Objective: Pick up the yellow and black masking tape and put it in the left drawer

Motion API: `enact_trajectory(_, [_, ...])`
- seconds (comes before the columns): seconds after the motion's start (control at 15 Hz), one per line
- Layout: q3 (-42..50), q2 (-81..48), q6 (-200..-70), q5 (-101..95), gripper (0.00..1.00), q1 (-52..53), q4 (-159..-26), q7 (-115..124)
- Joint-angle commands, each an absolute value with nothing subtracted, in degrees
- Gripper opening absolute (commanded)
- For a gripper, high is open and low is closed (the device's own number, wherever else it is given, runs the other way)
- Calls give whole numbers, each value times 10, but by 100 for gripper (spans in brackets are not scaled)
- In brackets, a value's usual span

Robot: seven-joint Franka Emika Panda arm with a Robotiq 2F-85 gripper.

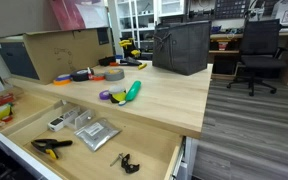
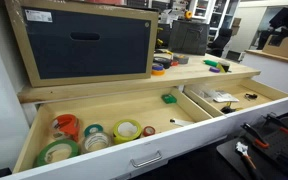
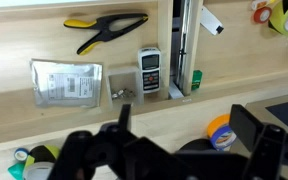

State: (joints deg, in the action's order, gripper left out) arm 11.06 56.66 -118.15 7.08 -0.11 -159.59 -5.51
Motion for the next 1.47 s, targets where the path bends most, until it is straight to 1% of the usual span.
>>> enact_trajectory(0.0, [104,565,-1179,79,100,-10,-1594,-62])
enact_trajectory(1.13, [104,565,-1179,78,100,-10,-1594,-62])
enact_trajectory(1.4, [100,516,-1206,87,100,0,-1553,-53])
